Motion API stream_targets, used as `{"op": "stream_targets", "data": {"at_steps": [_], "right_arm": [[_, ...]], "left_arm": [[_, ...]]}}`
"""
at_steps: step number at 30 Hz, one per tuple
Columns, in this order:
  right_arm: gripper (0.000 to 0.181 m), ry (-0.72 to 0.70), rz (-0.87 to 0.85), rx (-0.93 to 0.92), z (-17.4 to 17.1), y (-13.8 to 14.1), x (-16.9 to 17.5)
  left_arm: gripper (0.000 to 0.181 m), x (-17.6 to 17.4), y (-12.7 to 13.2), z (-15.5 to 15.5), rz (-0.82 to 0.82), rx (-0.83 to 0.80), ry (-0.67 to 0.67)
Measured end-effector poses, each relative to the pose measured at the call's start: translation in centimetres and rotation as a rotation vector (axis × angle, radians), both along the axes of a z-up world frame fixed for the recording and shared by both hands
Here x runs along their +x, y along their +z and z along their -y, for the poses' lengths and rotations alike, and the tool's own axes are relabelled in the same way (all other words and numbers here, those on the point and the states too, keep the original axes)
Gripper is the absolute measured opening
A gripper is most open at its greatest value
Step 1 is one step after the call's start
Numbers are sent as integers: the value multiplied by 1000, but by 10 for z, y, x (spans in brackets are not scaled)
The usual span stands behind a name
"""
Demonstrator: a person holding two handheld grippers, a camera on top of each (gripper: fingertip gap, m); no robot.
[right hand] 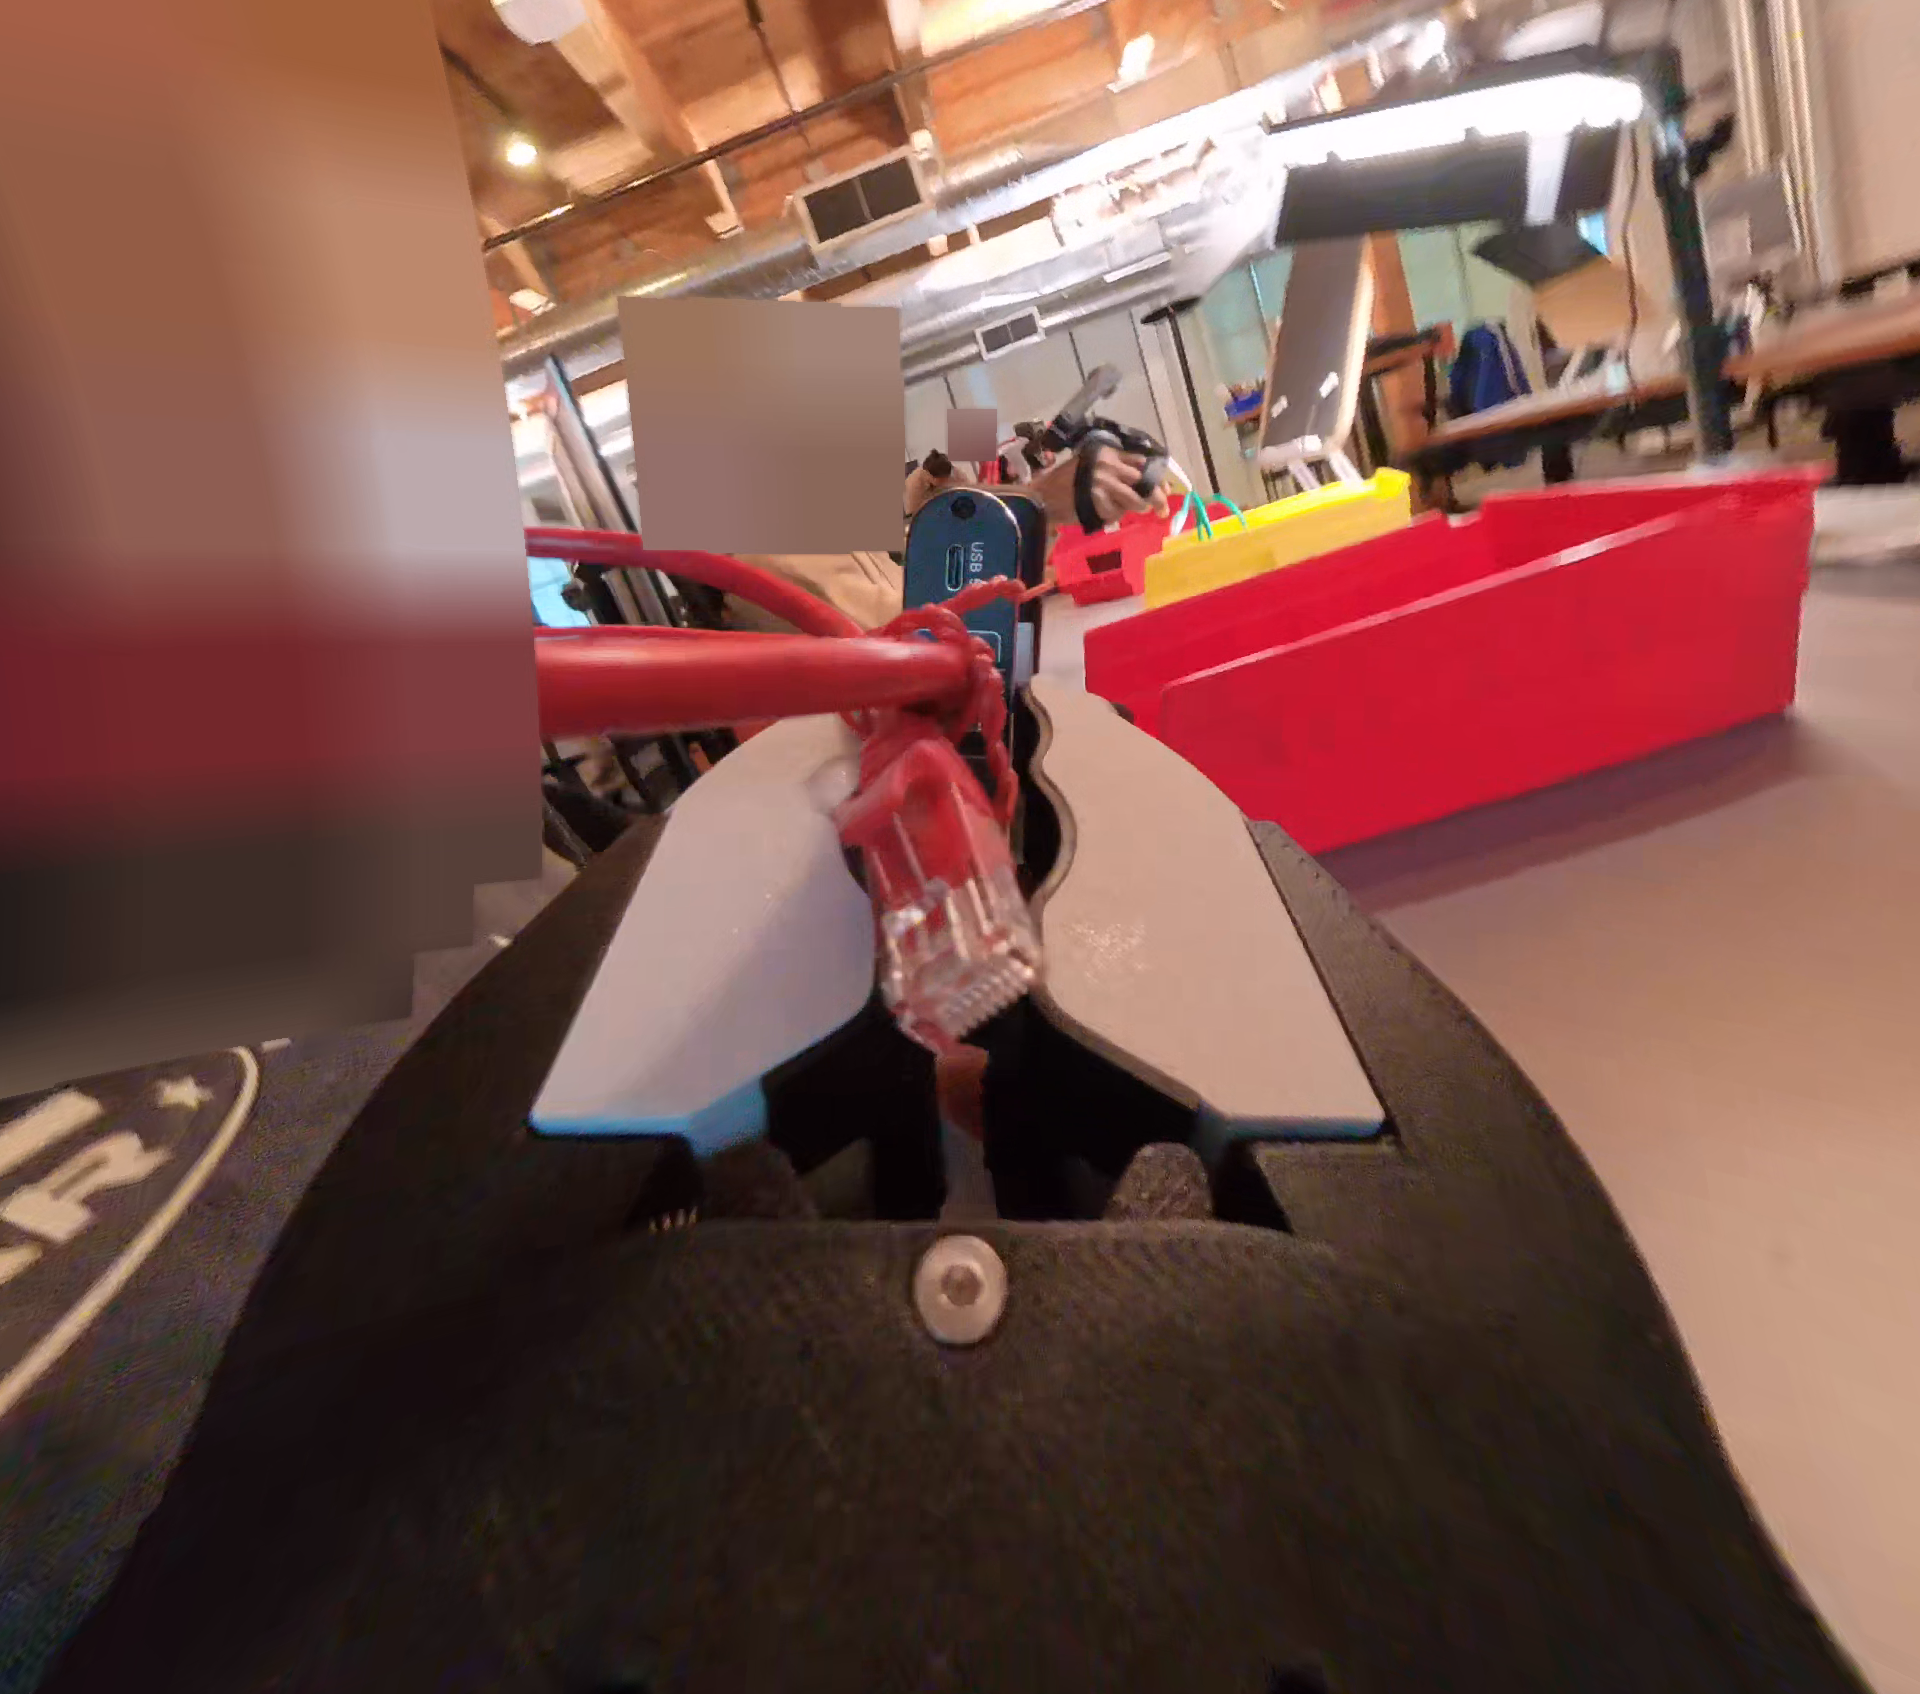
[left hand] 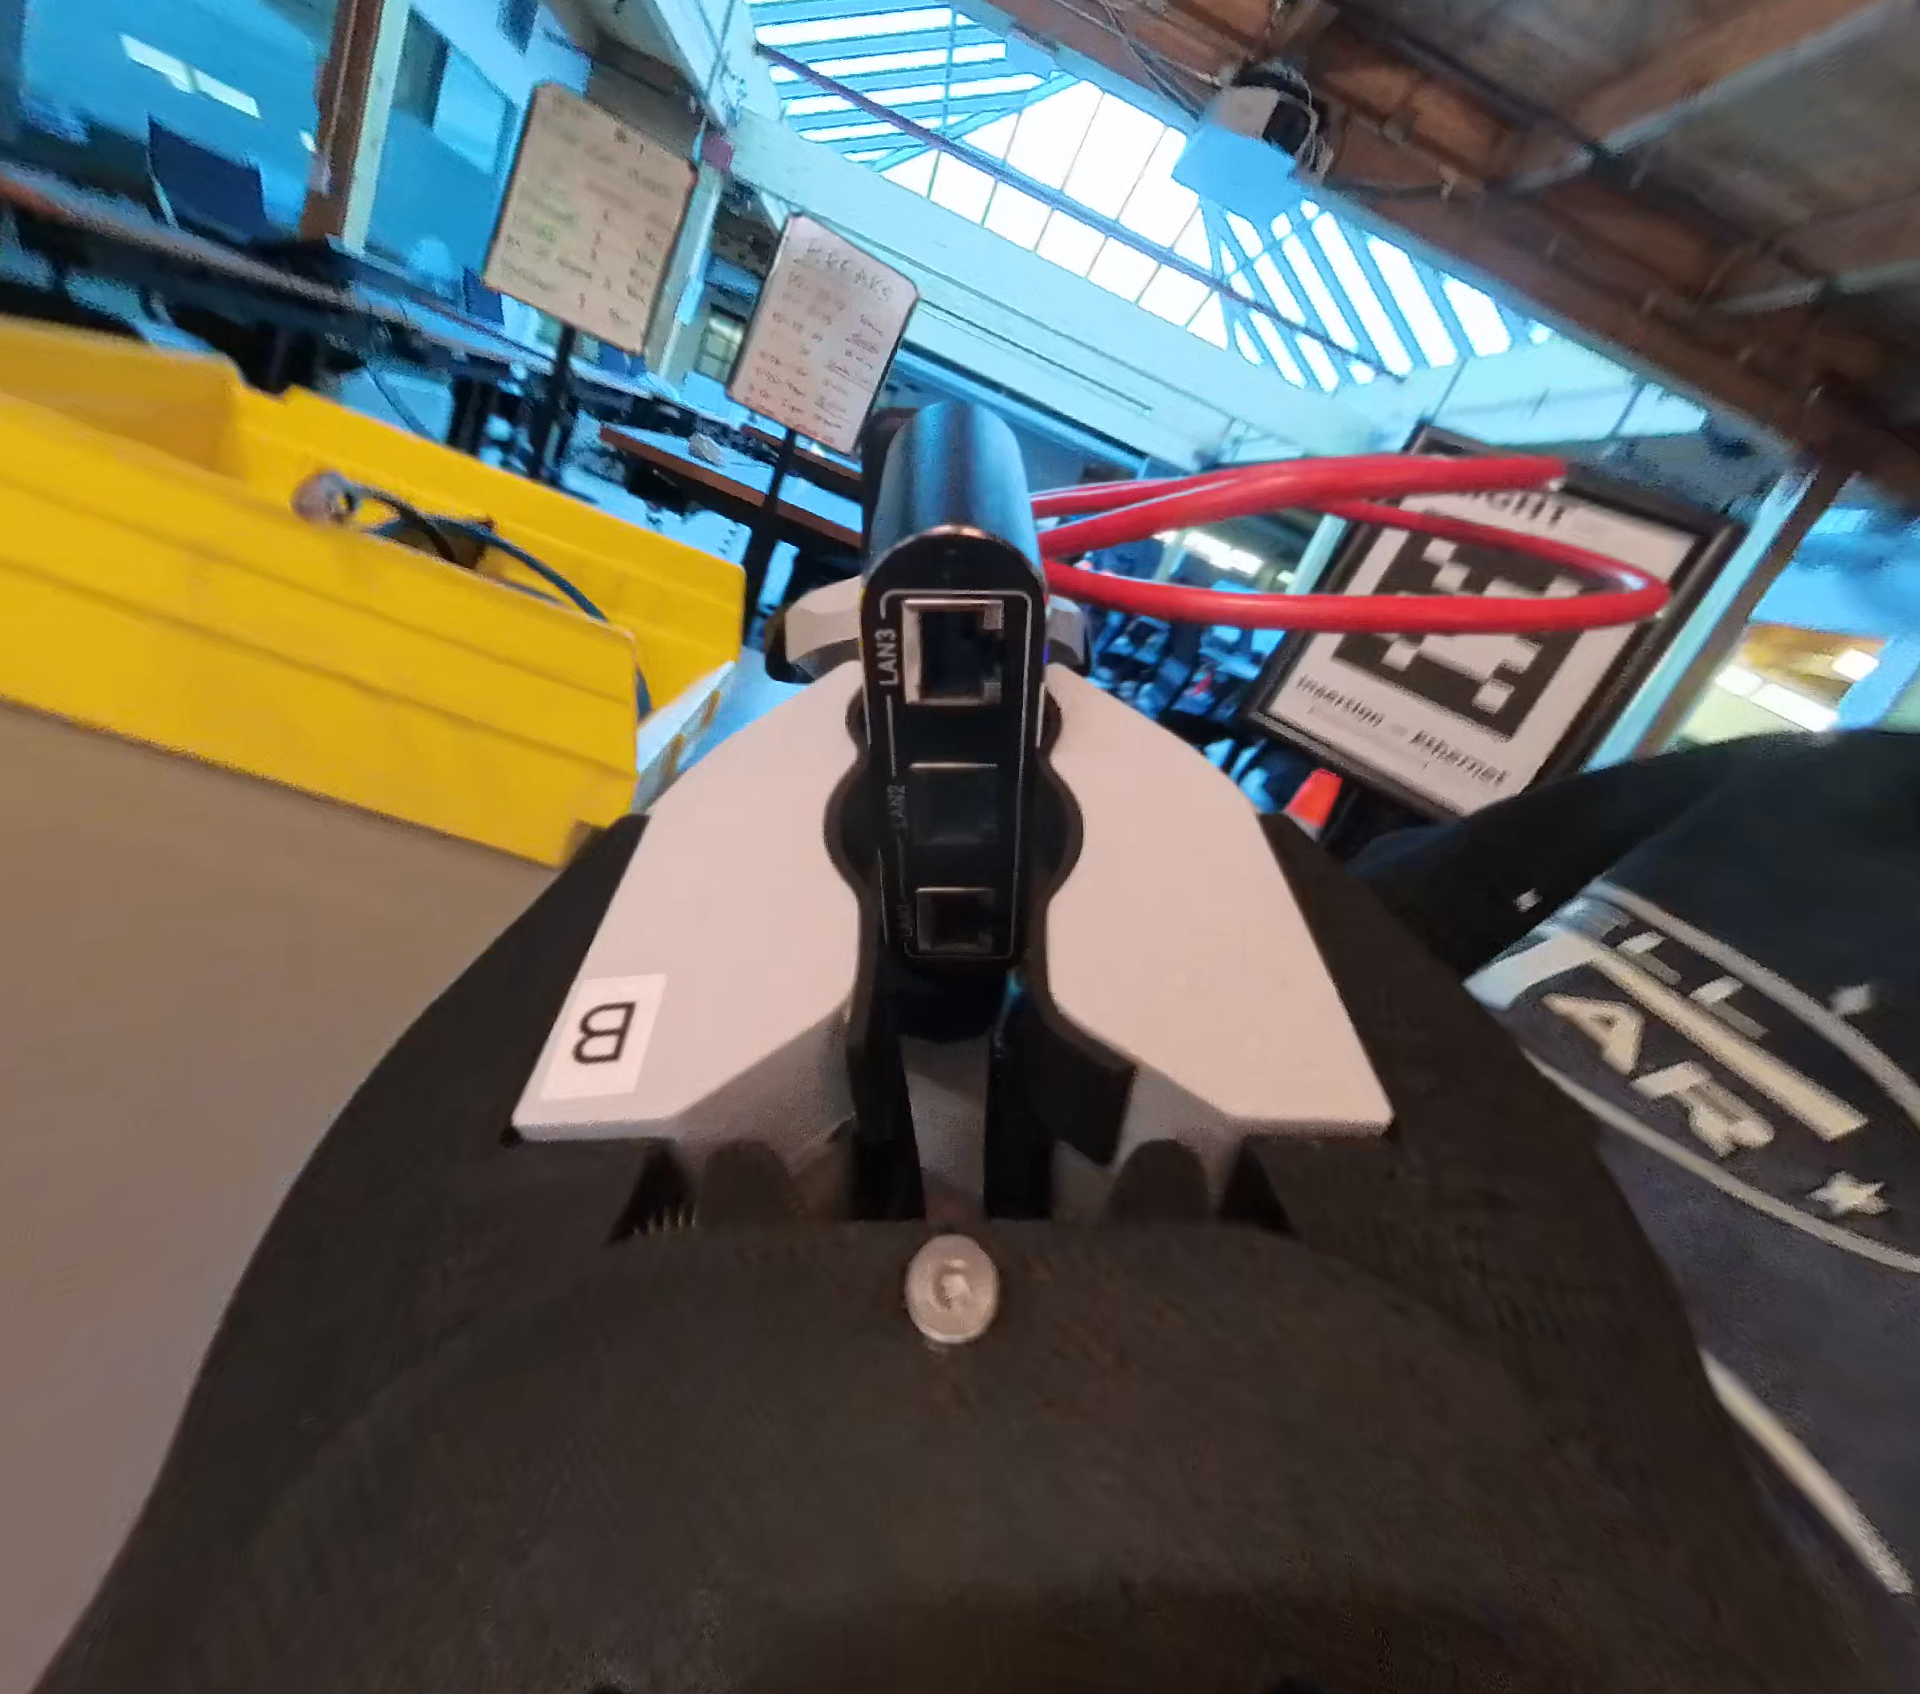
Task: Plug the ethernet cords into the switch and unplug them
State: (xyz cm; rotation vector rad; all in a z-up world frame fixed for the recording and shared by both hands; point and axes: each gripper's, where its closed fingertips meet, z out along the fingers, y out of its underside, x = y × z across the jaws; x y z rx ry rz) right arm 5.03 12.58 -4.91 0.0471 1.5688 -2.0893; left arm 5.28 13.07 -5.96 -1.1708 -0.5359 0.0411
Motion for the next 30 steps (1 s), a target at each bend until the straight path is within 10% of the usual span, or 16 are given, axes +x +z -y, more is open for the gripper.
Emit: {"op": "stream_targets", "data": {"at_steps": [11, 30], "right_arm": [[16, -58, -447, -245, -23, 10, 42], [19, -174, -811, -178, -19, 4, 56]], "left_arm": [[25, 36, 9, -17, -477, -213, 74], [27, 47, 4, -23, -575, -293, 53]]}}
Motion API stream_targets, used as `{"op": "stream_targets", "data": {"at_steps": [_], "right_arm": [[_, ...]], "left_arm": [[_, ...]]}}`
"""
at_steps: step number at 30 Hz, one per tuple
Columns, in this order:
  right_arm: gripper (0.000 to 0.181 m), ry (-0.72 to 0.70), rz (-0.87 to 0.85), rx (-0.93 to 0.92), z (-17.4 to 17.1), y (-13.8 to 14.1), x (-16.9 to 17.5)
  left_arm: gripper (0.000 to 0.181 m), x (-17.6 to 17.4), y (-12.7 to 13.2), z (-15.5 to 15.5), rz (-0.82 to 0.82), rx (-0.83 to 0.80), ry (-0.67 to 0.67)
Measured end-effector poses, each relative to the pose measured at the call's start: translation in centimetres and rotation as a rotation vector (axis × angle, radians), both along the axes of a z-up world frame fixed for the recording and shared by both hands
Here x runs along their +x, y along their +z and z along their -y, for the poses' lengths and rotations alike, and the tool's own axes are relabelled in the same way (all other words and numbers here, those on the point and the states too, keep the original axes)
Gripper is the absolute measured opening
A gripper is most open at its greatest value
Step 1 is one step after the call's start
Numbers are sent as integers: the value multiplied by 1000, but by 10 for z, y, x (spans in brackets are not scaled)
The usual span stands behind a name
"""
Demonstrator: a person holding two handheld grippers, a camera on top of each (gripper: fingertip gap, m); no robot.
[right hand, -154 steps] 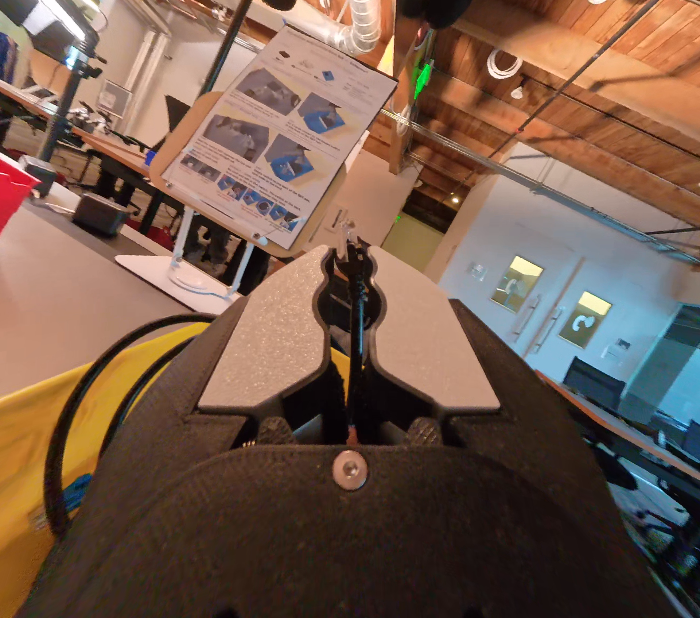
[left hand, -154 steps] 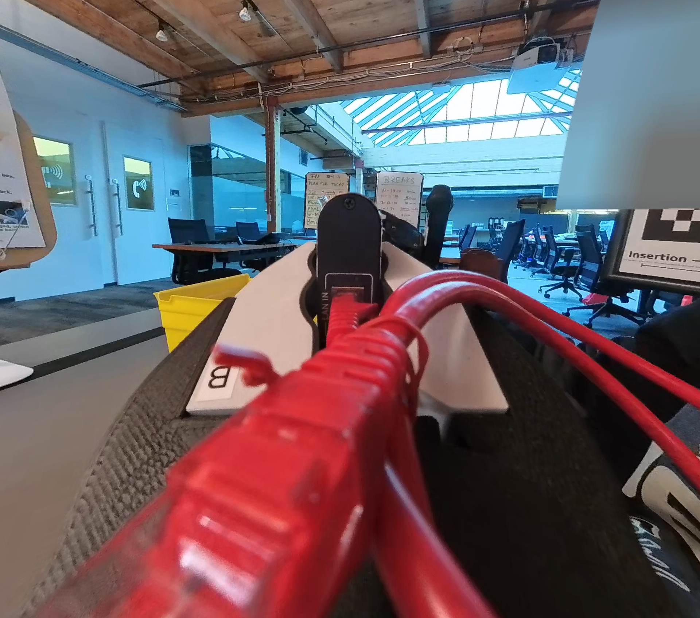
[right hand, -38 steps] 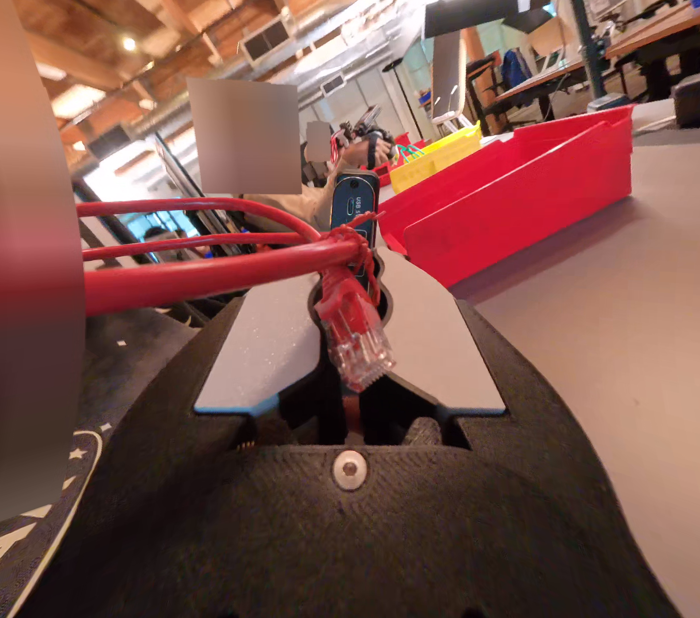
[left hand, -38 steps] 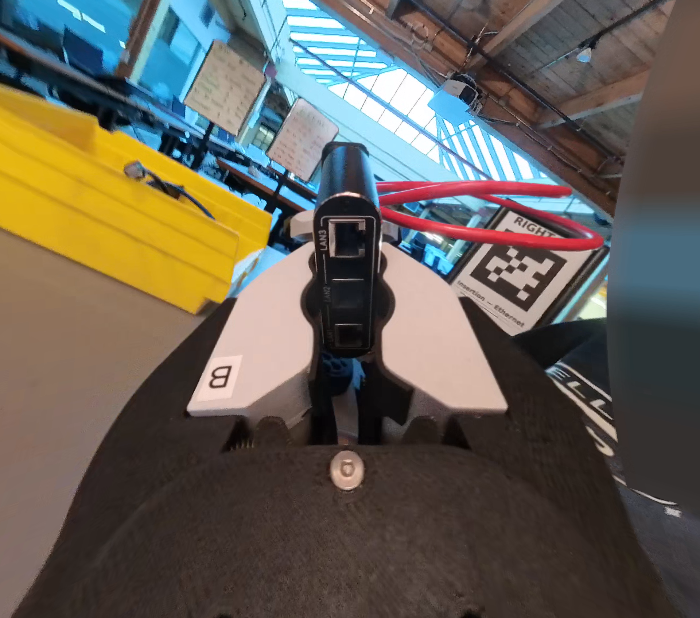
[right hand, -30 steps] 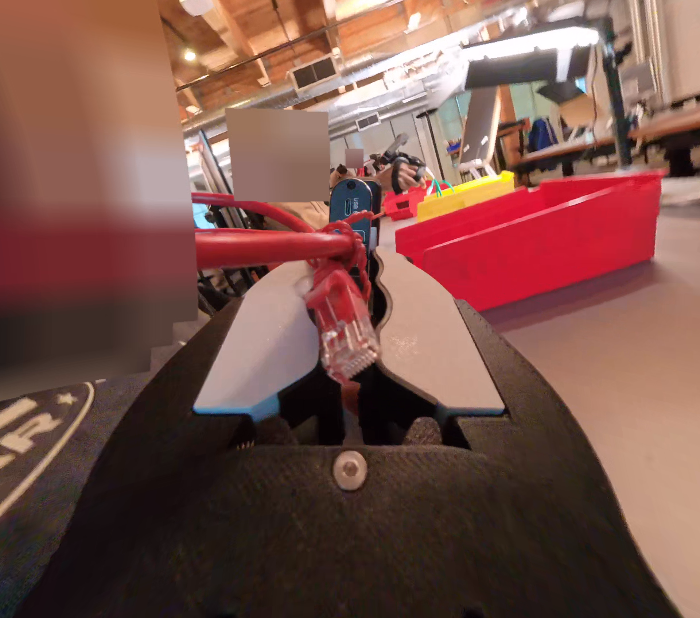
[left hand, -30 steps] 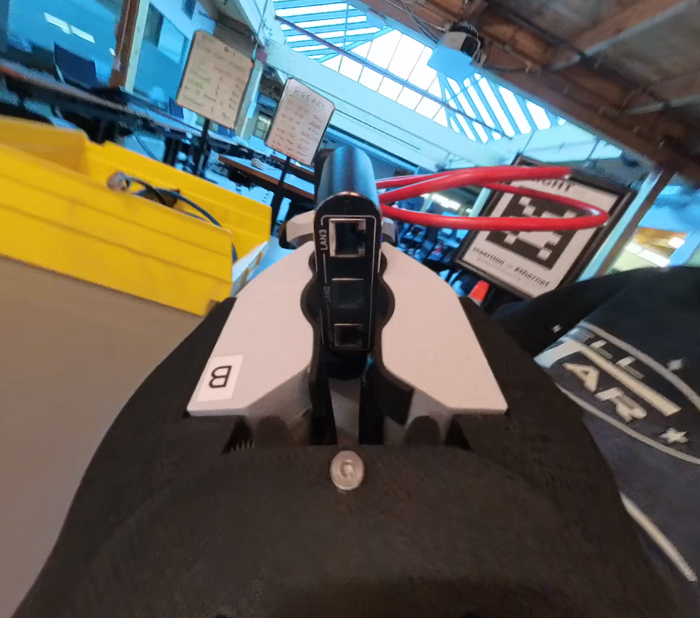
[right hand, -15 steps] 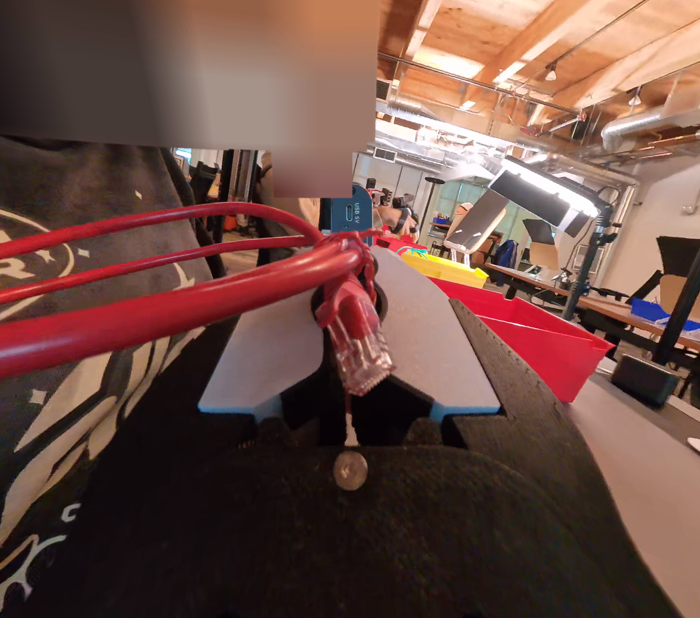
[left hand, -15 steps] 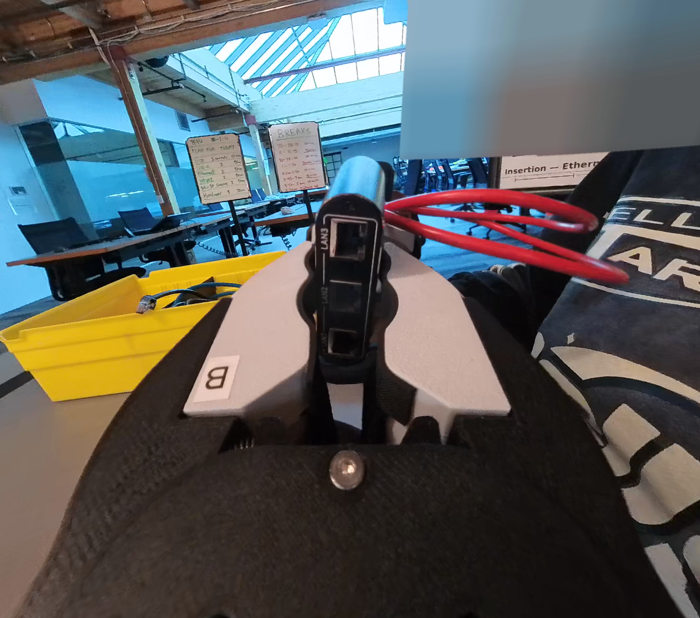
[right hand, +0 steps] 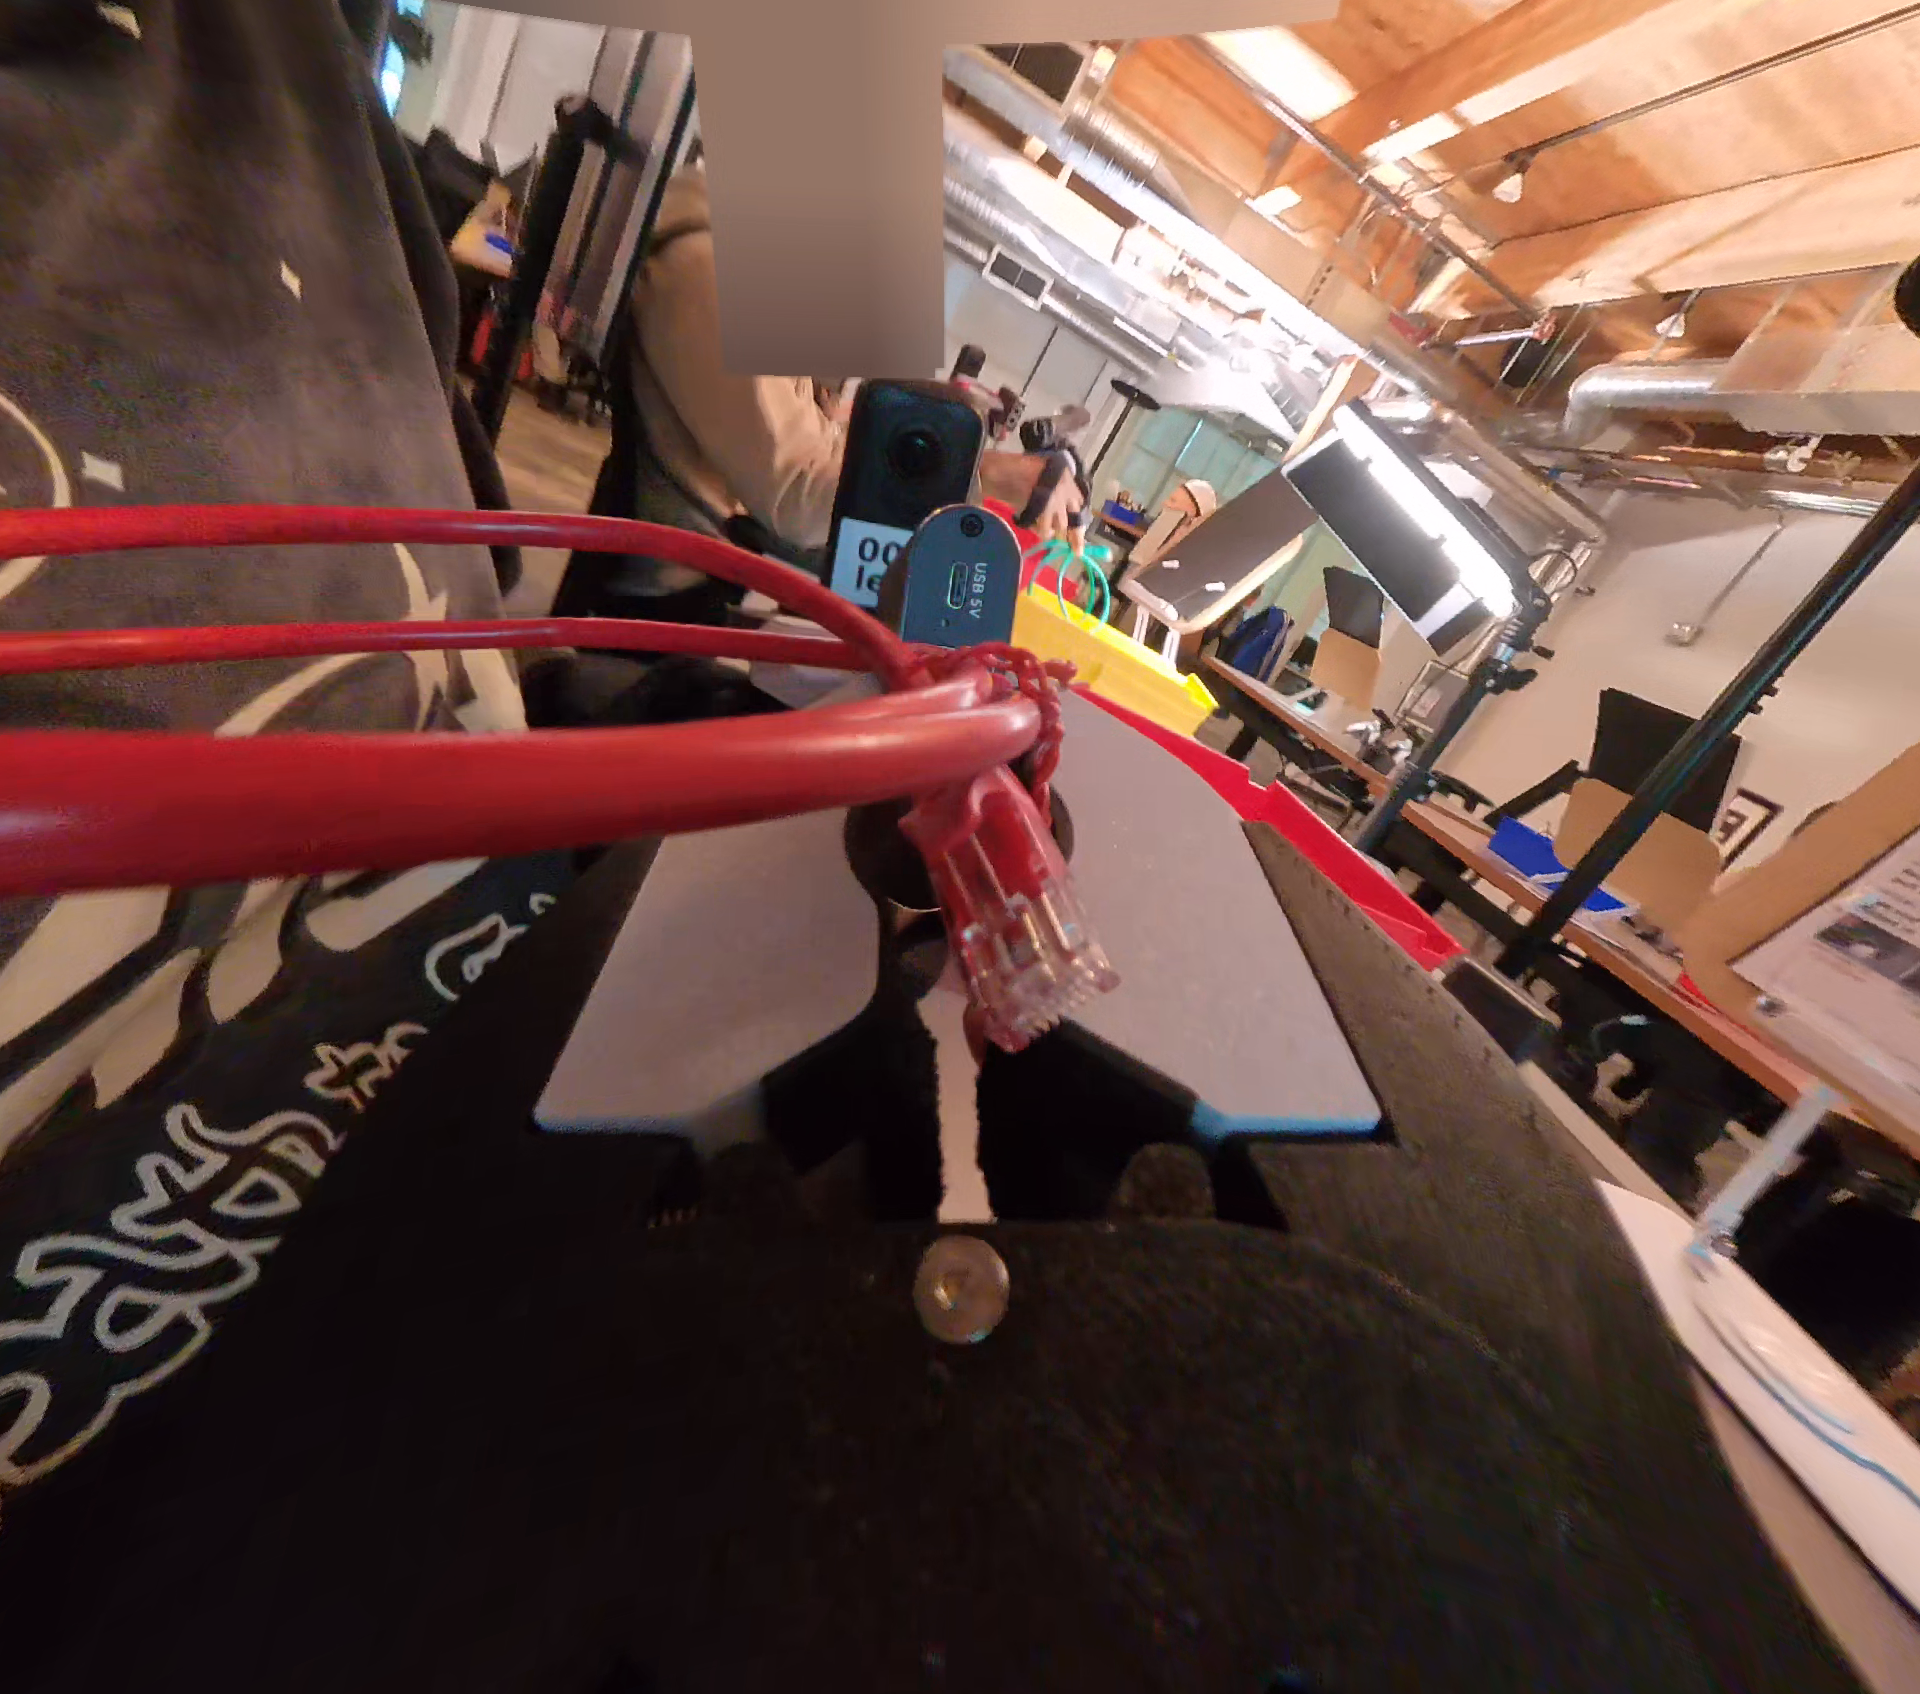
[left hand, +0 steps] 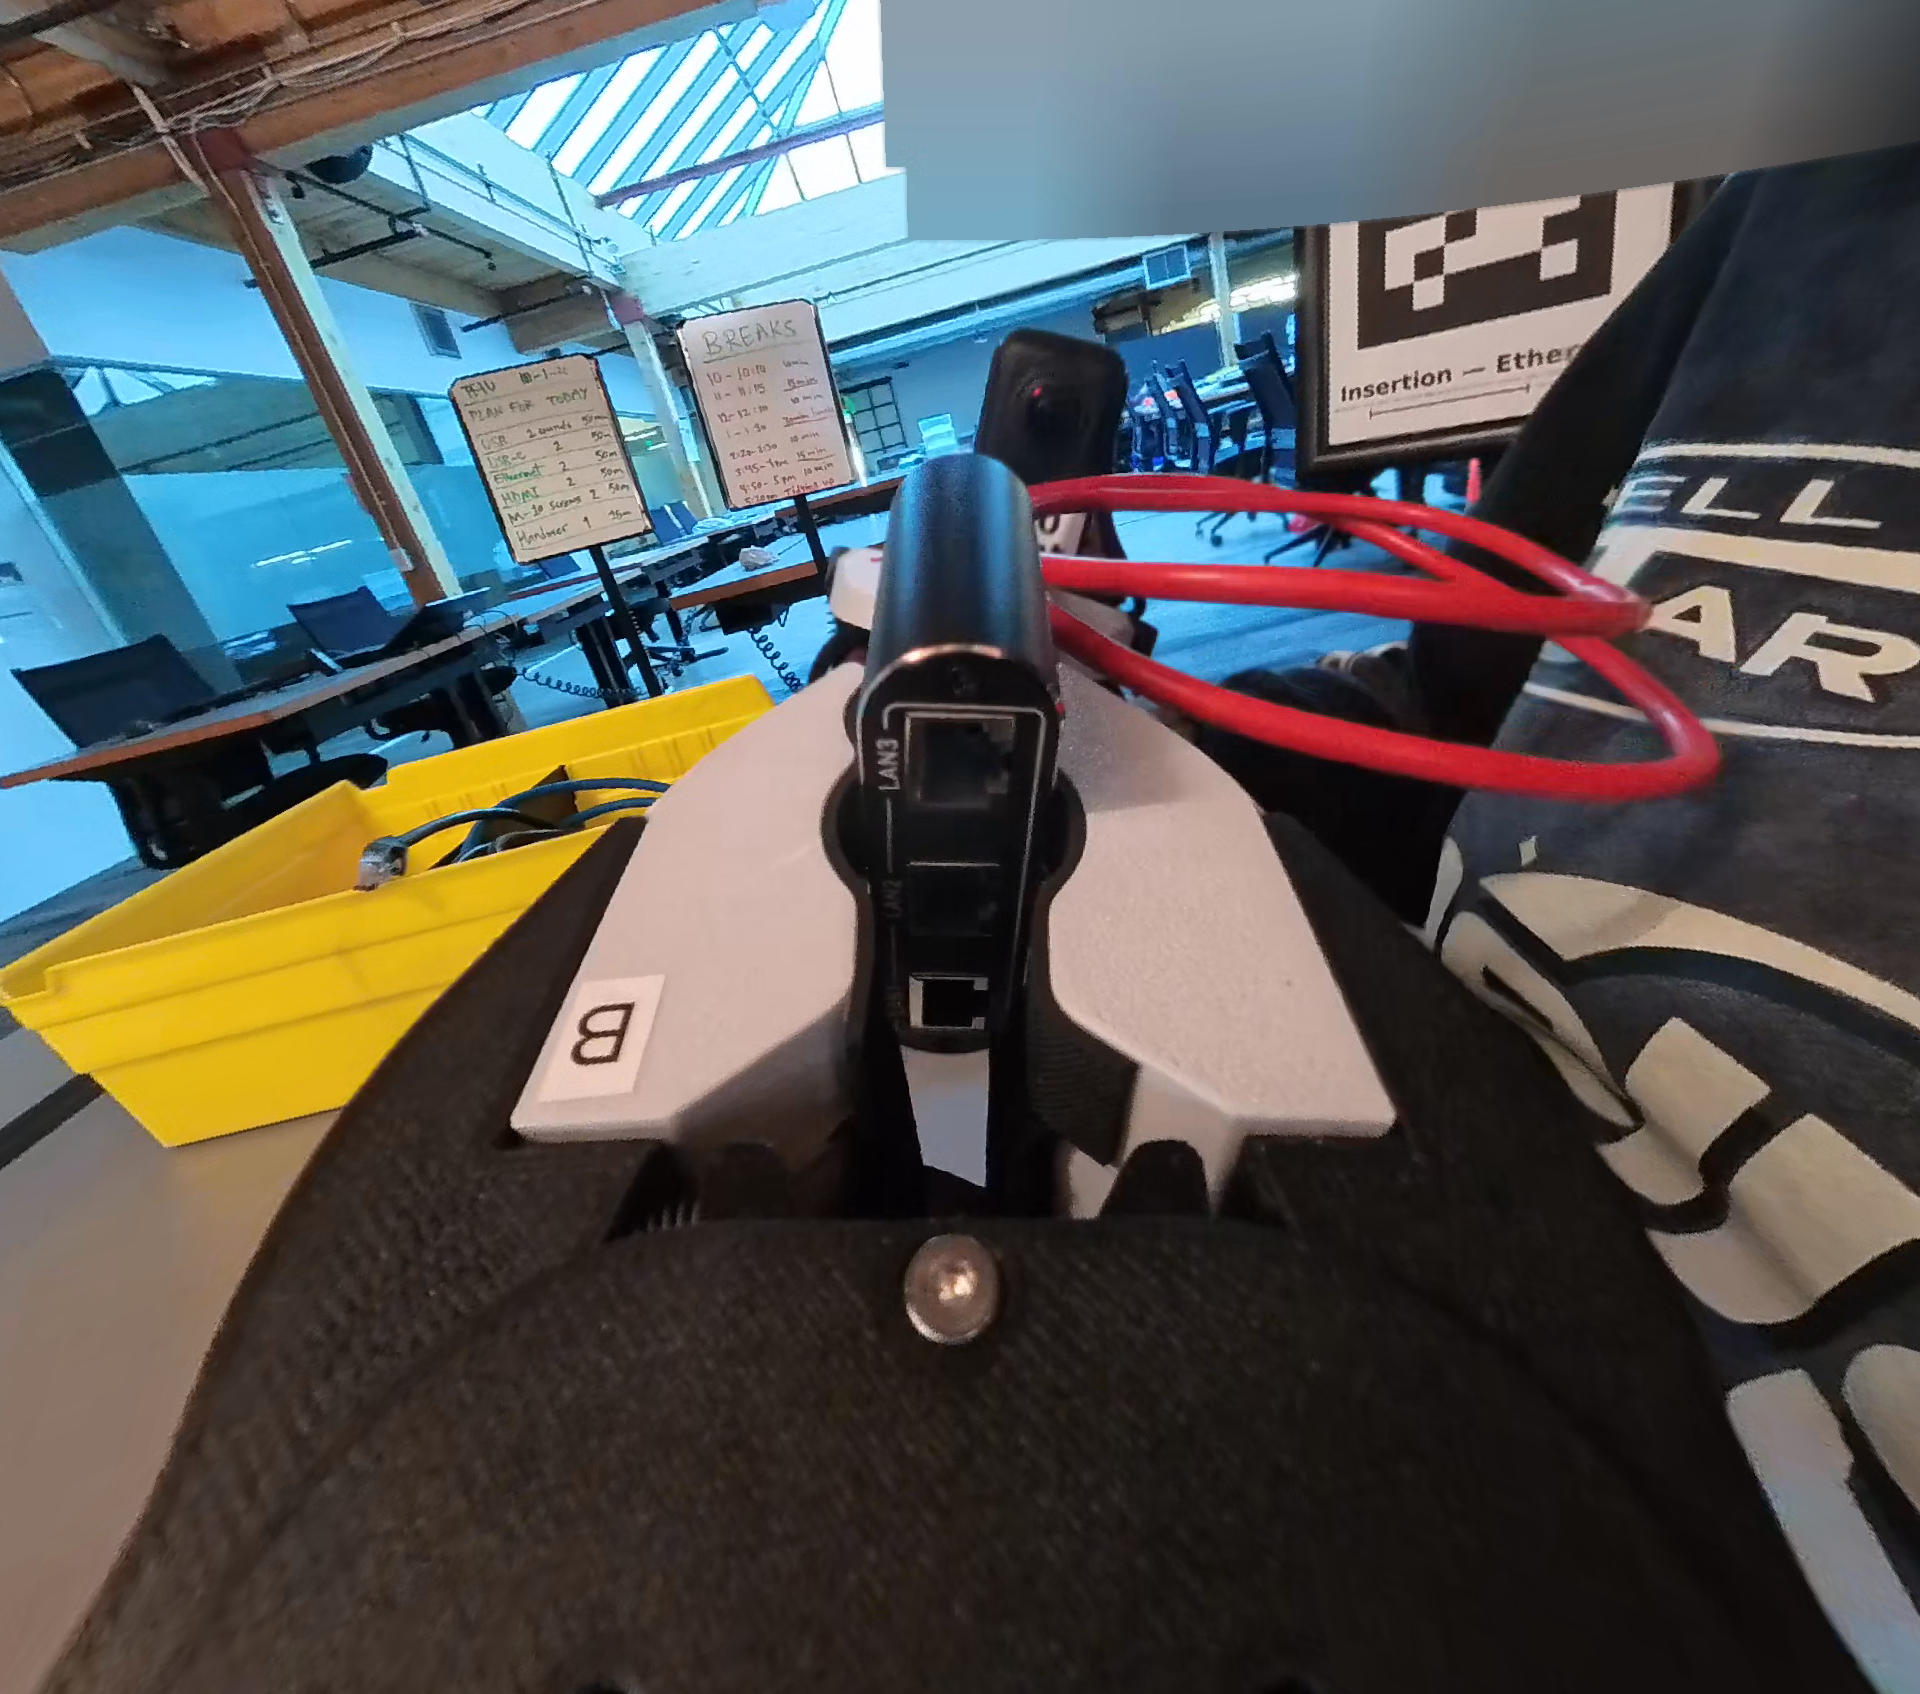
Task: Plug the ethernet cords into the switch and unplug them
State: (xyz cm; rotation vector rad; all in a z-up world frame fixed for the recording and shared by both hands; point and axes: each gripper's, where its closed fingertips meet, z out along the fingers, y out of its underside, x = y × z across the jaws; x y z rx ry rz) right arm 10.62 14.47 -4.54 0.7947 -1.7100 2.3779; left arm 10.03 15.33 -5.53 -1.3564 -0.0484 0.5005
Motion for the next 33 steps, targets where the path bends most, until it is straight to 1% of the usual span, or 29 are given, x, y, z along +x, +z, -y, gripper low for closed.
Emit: {"op": "stream_targets", "data": {"at_steps": [3, 6, 11, 13, 16, 18, 21, 23, 28, 31, 33], "right_arm": [[18, -51, -59, 47, 1, -1, -3], [19, -119, -113, 51, 3, 1, -5], [24, -210, -193, -35, 4, 8, -7], [22, -179, -213, -8, 2, 6, -2], [19, -113, -224, 103, -3, -1, 4], [18, -140, -248, 138, -3, -2, 1], [18, -225, -285, 103, 1, 2, -4], [18, -261, -287, 71, 3, 5, -7], [19, -286, -229, 31, 7, 8, -12], [18, -282, -180, 30, 8, 10, -11], [18, -294, -190, 40, 8, 12, -10]], "left_arm": [[26, -3, -2, 0, -27, -21, 39], [26, -5, 0, 2, -43, -11, 62], [27, -5, 3, 4, -83, 0, 97], [27, -2, 2, 3, -96, -15, 80], [27, 2, -3, -2, -115, -57, 59], [26, -1, -5, -3, -135, -77, 90], [26, -6, -3, 1, -173, -67, 164], [26, -9, 0, 3, -203, -62, 216], [26, -14, 3, 8, -243, -60, 293], [26, -15, 5, 9, -216, -38, 281], [26, -15, 6, 10, -197, -27, 265]]}}
